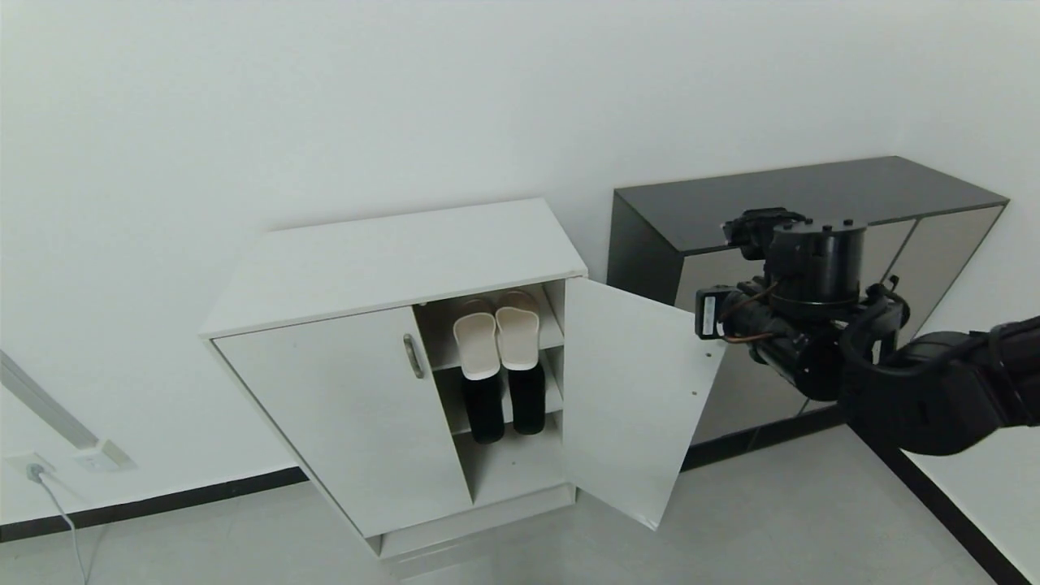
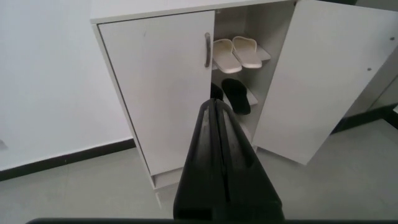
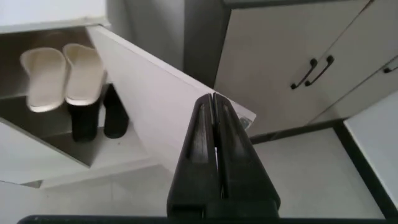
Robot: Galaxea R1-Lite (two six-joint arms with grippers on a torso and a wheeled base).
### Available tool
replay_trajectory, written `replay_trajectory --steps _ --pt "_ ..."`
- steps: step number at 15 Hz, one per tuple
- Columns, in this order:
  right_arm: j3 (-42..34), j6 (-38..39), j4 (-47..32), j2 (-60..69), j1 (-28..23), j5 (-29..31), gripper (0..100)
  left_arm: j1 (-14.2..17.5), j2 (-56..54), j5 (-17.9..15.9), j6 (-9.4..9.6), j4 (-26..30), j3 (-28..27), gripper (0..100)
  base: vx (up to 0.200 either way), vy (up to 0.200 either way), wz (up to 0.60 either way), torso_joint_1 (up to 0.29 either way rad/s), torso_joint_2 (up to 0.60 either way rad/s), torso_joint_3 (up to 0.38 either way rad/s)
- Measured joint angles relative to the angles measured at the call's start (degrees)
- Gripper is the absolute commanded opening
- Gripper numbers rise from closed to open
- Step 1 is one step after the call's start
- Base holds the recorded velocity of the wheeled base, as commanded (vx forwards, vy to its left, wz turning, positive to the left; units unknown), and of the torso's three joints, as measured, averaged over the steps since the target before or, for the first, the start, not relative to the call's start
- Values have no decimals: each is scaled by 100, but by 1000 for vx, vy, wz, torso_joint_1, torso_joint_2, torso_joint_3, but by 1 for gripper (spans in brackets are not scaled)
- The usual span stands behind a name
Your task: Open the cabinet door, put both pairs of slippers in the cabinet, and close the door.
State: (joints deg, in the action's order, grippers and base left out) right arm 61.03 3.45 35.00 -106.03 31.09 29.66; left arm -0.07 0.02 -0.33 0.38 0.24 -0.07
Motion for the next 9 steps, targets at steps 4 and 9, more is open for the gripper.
replay_trajectory --steps 4,9 --pt "1191 273 -519 -828 -813 -640 0 0 0 1 -2 2 -2 0 0 0 0 0 0 0" --pt "2254 519 -1034 -1718 -1235 -981 0 0 2 0 -2 2 -2 0 0 0 0 0 0 0"
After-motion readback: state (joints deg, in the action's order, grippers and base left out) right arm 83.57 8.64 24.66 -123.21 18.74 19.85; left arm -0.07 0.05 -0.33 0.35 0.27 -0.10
